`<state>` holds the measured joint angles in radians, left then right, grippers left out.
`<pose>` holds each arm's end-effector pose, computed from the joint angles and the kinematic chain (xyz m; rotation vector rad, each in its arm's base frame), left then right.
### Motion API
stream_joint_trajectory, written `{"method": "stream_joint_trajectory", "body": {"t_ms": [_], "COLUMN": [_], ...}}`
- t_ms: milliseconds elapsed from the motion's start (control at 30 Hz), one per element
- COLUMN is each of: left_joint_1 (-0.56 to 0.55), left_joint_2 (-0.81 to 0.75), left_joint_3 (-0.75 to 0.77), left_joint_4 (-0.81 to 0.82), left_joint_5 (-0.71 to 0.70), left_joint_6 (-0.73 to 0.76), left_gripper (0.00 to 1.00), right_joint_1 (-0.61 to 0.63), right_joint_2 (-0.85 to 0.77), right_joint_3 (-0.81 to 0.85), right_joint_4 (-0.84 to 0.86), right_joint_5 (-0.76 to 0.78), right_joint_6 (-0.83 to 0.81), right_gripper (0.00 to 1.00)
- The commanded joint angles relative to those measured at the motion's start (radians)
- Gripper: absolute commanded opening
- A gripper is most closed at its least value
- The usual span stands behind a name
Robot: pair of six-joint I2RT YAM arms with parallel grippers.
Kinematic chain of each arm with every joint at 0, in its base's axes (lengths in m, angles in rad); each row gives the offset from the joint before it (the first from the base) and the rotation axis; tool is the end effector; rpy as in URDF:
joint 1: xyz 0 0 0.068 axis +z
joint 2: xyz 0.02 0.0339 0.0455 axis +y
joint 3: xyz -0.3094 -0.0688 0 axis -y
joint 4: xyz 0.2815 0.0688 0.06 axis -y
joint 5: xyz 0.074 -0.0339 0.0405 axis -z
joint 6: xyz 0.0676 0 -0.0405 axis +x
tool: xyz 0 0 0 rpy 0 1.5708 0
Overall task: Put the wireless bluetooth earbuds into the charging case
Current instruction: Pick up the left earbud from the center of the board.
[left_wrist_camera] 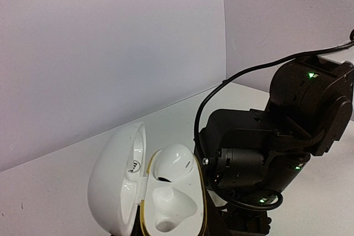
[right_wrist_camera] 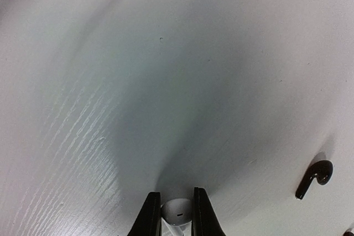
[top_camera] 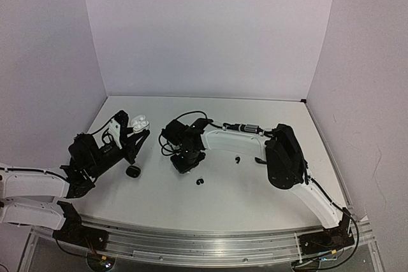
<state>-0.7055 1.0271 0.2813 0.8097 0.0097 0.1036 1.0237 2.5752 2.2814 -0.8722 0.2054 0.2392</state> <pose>0.1889 -0.1618 0.2404 0.6081 1.4003 -0.4895 0.3359 0.5250 0.1266 -0.9772 2.5112 0.1022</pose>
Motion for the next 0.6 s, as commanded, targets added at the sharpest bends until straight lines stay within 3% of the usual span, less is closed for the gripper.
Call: {"method": "stream_joint_trajectory", "body": {"t_ms": [0, 367, 567], "left_joint_1": [0.006, 0.015, 0.016], "left_joint_2": [-0.006, -0.007, 0.009], "left_joint_3": [0.021, 0.027, 0.04], "left_joint_4": [0.015, 0.006, 0.046], "left_joint_5": [0.016, 0.0, -0.027], "left_joint_6": [-0.008, -0.035, -0.025], "left_gripper": [0.0, 0.0, 0.0], "right_joint_1": [0.008, 0.005, 0.017], "right_joint_2": [-0.058, -0.25, -0.524], "right_joint_3": [0.024, 0.033, -0.161], "right_joint_4": [-0.055, 0.086, 0.443], "right_joint_5": [-0.012, 0.108, 0.175], "right_joint_6": [0.029, 0.099, 0.124], "right_gripper": [0.02, 0.0, 0.0]}}
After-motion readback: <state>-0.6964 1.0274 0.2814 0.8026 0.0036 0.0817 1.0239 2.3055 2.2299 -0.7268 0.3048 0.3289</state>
